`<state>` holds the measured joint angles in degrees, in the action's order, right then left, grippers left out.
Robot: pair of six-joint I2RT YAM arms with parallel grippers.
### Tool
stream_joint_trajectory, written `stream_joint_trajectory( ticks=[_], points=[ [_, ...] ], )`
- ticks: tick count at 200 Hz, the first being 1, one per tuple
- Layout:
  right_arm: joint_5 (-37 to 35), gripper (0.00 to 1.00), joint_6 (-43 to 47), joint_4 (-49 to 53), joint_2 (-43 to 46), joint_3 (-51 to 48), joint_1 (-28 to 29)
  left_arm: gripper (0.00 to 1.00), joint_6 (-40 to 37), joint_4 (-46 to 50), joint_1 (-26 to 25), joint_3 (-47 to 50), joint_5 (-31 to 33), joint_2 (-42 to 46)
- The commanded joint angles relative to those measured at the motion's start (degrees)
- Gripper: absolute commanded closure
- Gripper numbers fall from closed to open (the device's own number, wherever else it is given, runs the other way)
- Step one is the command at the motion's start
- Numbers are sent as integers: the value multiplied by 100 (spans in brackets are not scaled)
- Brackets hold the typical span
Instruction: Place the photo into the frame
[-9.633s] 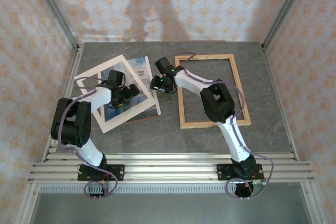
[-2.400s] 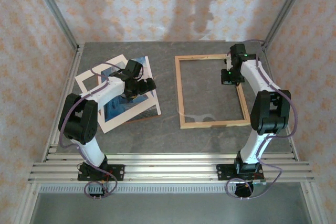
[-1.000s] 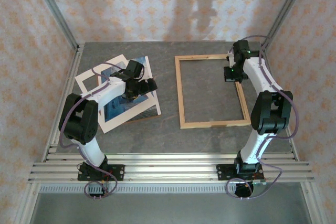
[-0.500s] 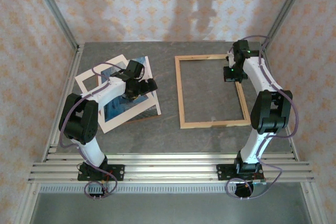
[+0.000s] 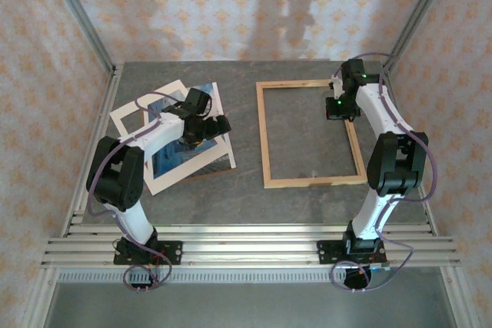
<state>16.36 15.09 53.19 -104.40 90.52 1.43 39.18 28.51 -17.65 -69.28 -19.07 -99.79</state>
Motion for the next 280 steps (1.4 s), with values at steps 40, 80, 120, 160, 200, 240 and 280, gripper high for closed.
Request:
stream_joint_trajectory(
  ticks=[40,80,120,160,200,240,280],
  points=[
    [55,100,197,-252,208,-87,-27,0,89,-3,-46,-20,7,-96],
    [-17,99,155,-308,245,-187,-24,0,99,-19,-54,-9,-2,-118],
    [-213,82,82,-366,250,-330,-24,0,82,-12,-63,-9,-14,-117],
    [-339,66,38,-408,227,-402,-24,0,90,-20,-63,-20,-28,-120],
    [-370,66,-10,-424,188,-406,-21,0,90,-39,-59,3,-37,-111],
    [-379,100,-74,-306,243,-296,-25,0,-17,17,-141,-68,72,-115],
    [-487,100,-224,42,484,6,-21,0,-328,384,-633,-767,409,-463]
  ],
)
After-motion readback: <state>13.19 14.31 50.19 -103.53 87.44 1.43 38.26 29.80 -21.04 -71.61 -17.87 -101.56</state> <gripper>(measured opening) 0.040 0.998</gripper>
